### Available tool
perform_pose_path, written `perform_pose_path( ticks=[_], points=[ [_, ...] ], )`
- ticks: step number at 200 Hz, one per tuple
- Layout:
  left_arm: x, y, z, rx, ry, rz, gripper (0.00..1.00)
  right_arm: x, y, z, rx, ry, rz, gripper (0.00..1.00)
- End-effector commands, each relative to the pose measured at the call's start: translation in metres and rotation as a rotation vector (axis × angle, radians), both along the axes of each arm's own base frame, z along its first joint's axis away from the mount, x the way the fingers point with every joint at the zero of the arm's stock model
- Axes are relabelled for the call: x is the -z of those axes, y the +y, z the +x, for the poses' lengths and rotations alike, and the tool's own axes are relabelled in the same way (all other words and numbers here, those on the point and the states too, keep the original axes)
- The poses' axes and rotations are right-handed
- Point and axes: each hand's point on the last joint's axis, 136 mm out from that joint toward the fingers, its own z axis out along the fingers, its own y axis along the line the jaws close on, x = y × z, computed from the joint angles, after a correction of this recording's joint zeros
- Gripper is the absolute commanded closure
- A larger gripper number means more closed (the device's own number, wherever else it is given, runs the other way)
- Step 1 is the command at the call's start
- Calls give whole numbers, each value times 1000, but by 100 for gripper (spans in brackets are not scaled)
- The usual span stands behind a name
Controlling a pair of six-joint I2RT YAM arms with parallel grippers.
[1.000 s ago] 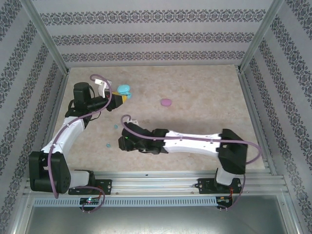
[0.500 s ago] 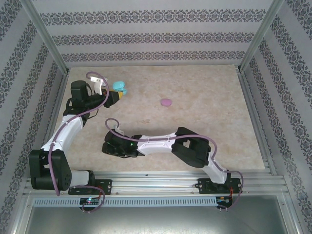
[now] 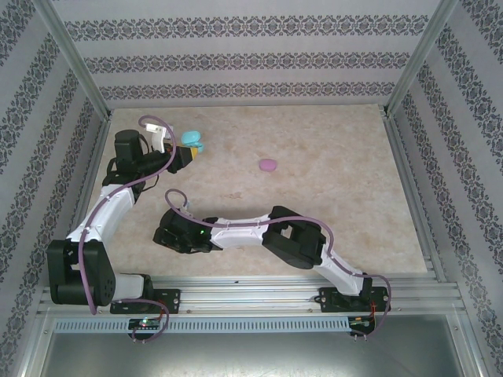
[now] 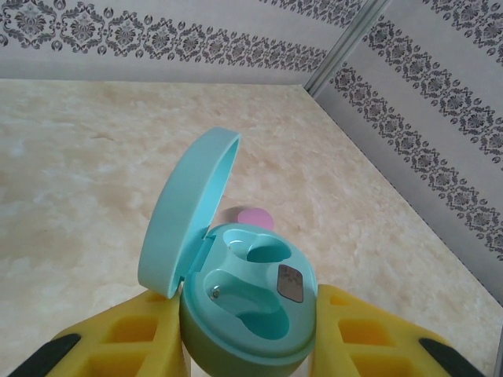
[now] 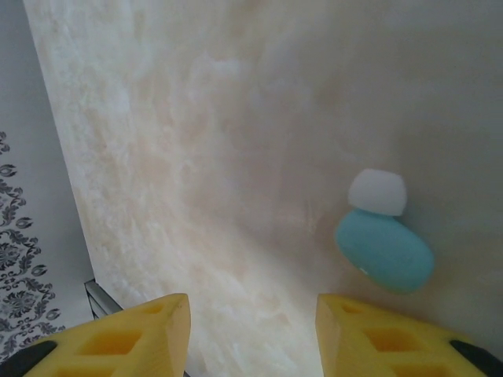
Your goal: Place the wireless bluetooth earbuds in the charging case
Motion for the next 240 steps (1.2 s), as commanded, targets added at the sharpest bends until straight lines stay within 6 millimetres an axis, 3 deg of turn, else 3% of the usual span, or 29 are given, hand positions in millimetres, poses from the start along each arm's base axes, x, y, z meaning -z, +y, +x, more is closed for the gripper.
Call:
perform_pose_path(
  ticks=[1, 37, 93, 140, 170, 199, 240],
  points=[
    [-11, 6, 8, -20, -38, -3, 88, 19, -17, 6, 56, 37, -61, 53],
    [-13, 5, 8, -17, -43, -10, 88, 21, -45, 20, 121, 9, -106, 52],
    [-14, 4, 5, -13, -45, -12, 88, 17, -58, 41, 144, -27, -139, 56],
    [-16, 4, 3, -9, -45, -14, 88, 17, -56, 48, 122, -48, -159, 64],
    [-17, 4, 2, -11, -47, -15, 88, 7, -59, 52, 50, -129, -254, 65],
    [-15, 4, 2, -11, -42, -14, 88, -4, -56, 56, -70, -213, -347, 60],
    [-14, 4, 3, -16, -32, -15, 88, 1, -37, 49, -265, -274, -432, 56]
  ],
)
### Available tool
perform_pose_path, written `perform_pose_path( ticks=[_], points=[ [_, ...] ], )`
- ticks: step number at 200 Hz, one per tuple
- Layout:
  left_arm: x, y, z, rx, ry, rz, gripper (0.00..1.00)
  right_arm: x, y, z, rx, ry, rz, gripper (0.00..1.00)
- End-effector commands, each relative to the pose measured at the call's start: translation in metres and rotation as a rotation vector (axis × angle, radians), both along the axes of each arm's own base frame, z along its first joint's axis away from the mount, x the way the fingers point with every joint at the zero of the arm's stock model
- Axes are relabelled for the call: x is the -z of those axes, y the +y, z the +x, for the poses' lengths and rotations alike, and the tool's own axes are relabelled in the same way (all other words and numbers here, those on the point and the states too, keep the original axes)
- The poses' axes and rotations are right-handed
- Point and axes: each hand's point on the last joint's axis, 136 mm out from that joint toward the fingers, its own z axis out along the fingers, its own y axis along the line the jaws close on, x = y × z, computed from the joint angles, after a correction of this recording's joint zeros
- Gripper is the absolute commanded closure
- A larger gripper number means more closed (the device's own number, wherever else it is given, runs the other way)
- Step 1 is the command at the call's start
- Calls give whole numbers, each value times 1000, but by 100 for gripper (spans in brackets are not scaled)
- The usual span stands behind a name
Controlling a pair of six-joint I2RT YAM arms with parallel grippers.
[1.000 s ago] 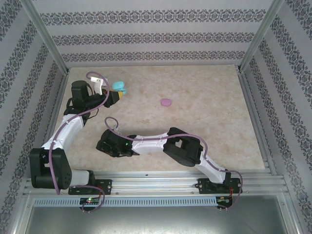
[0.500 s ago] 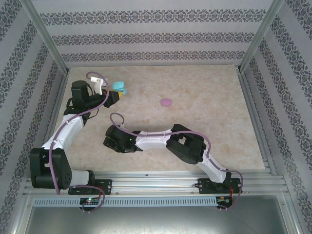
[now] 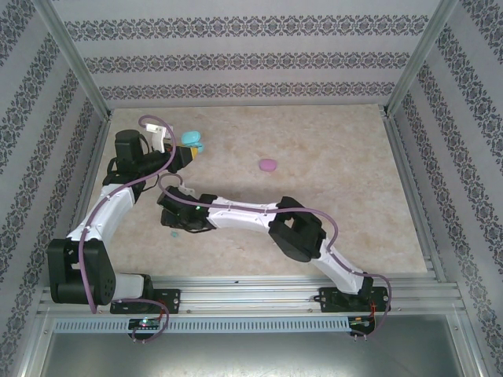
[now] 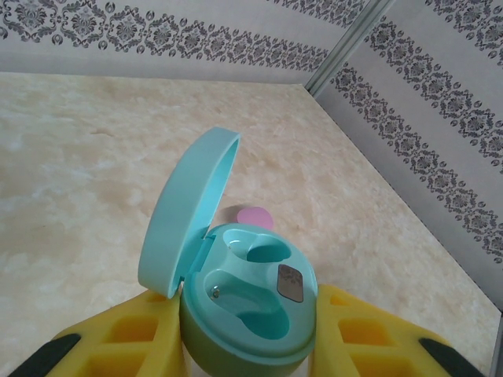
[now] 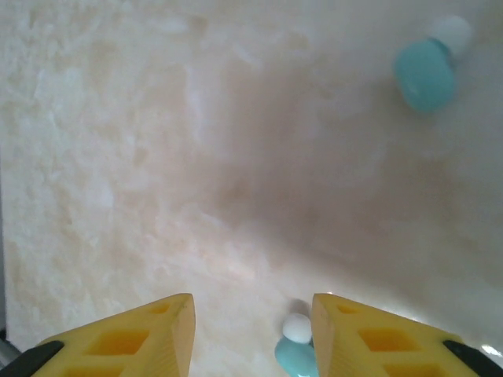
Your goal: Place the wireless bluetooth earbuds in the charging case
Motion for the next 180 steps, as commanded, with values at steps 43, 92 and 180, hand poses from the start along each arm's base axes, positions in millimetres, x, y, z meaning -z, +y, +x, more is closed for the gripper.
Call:
perform_pose_path(
  ticks=[43, 92, 180],
  points=[
    [-11, 6, 5, -20, -31, 0, 88, 34, -11, -18, -229, -86, -298, 56],
    [-9, 6, 5, -21, -24, 2, 88, 39, -17, -24, -299, -136, -384, 56],
    [-4, 7, 1, -23, -10, 19, 88, 54, -7, -27, -389, -162, -447, 60]
  ],
)
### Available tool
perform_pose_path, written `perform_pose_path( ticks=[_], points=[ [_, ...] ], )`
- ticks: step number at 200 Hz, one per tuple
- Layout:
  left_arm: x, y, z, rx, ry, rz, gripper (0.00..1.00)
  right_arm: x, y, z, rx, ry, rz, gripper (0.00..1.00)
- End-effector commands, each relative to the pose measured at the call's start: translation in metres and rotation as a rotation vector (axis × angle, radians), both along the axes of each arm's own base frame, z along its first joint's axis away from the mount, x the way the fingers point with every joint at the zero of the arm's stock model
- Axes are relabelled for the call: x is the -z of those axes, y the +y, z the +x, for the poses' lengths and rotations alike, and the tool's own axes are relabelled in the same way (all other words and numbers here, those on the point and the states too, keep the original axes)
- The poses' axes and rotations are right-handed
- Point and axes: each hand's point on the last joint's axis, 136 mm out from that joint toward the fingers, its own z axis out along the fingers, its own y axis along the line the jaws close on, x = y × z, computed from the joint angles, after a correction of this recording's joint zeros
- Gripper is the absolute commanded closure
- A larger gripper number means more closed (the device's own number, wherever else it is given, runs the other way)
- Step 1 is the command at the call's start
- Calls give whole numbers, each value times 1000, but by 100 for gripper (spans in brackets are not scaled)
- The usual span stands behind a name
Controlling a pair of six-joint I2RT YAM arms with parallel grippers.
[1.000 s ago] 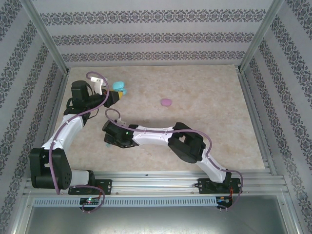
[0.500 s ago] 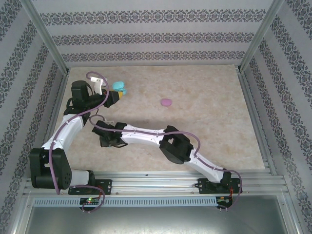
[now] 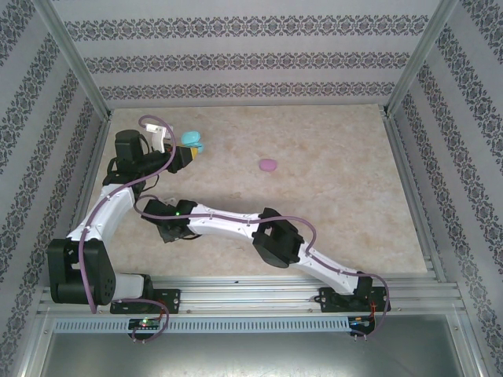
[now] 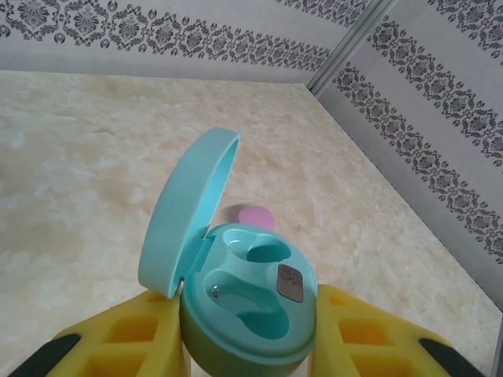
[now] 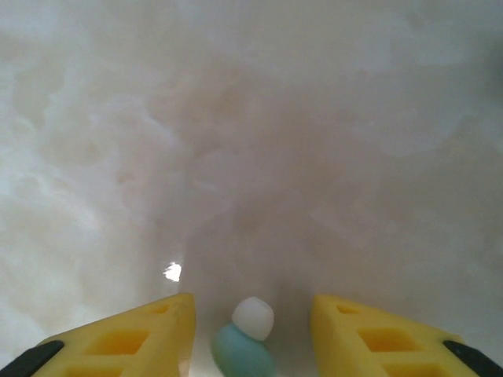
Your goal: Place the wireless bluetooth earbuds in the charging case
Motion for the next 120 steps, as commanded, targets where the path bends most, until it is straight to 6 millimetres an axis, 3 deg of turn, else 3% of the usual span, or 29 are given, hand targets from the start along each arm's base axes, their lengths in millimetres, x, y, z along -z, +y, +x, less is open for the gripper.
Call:
perform_pose_path(
  ticks=[1, 38, 77, 120],
  points=[
    [-6, 6, 1, -16, -15, 15, 88, 17, -7, -5, -45, -18, -85, 60],
    [-5, 6, 1, -15, -11, 21, 88, 11, -8, -10, -91, -41, -106, 71],
    [-8, 6, 1, -12, -9, 22, 88, -2, -16, -17, -158, -80, -141, 75],
    [-5, 7, -1, -13, -4, 33, 88, -9, -50, -21, -178, -88, -200, 81]
  ],
)
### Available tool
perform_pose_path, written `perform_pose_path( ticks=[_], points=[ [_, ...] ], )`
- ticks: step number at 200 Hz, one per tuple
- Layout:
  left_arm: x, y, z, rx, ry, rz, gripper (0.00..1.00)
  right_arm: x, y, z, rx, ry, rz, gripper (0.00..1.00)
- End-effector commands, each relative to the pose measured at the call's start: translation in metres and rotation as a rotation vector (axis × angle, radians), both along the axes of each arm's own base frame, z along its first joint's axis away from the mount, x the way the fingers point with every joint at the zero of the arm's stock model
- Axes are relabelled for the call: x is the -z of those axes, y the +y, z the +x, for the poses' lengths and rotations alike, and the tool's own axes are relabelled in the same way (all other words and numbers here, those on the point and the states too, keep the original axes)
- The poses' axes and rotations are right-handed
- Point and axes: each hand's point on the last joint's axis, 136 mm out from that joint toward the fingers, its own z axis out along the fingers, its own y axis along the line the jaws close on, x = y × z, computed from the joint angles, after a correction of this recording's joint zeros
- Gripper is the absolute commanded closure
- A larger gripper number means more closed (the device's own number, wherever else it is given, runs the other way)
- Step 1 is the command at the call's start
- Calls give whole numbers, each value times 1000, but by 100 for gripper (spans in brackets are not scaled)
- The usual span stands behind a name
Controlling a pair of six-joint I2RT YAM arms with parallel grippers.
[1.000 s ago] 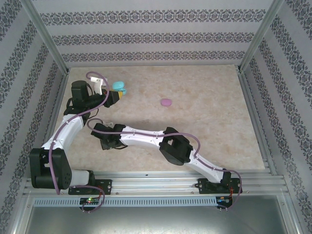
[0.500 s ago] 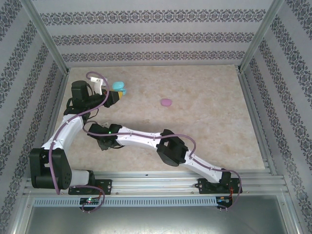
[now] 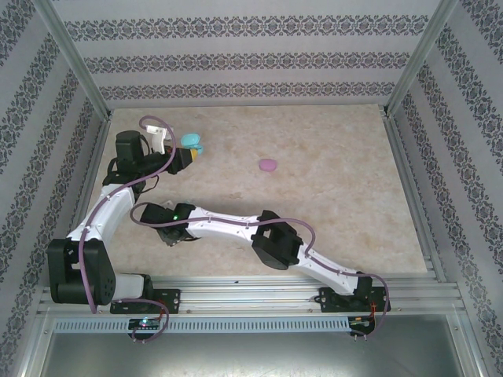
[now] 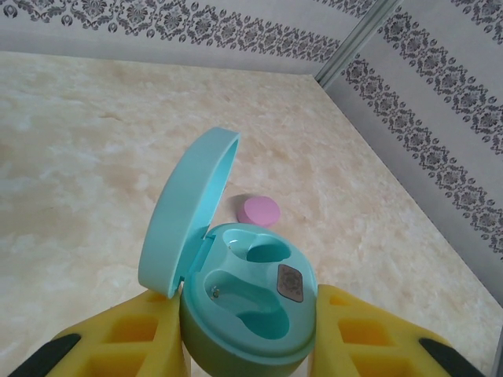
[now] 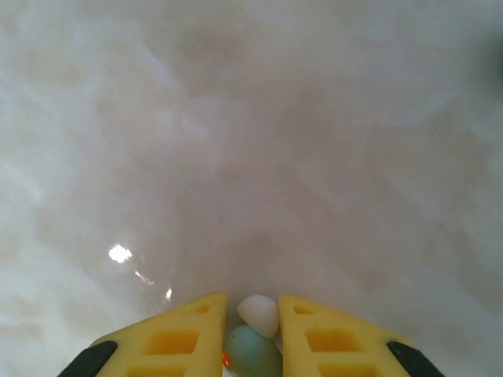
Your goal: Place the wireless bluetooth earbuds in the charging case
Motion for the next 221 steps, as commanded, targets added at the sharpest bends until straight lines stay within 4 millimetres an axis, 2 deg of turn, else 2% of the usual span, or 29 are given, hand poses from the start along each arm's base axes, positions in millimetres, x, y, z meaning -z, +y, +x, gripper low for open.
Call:
perform_pose_path(
  ticks=[1, 21, 48, 61, 82, 104, 125, 146, 178, 221],
  points=[
    [-15, 5, 2, -5, -44, 18, 88, -14, -30, -8, -32, -21, -73, 81],
    [-14, 4, 4, -6, -38, 0, 88, -27, -51, -6, -16, -47, -63, 81],
    [-14, 1, 4, 7, -31, -23, 89, -37, -95, -5, 6, -64, -74, 82],
    [-14, -1, 4, 19, -35, -39, 89, -36, -119, -6, 13, -48, -68, 81],
    [-16, -8, -1, 53, -50, -87, 89, -24, -169, -3, 46, -13, -110, 82],
    [-12, -14, -9, 89, -51, -107, 89, -22, -218, 4, 117, 34, -116, 82],
    [-5, -18, -15, 101, -46, -108, 90, -23, -251, 11, 146, 66, -75, 81],
    [-4, -23, -19, 112, -49, -120, 90, -21, -266, 16, 116, 93, -60, 80],
    [-2, -32, -26, 133, -43, -120, 91, -8, -274, 21, 26, 105, -163, 76],
    [4, -35, -38, 147, -26, -92, 91, 15, -264, 11, -72, 172, -191, 72]
  ],
)
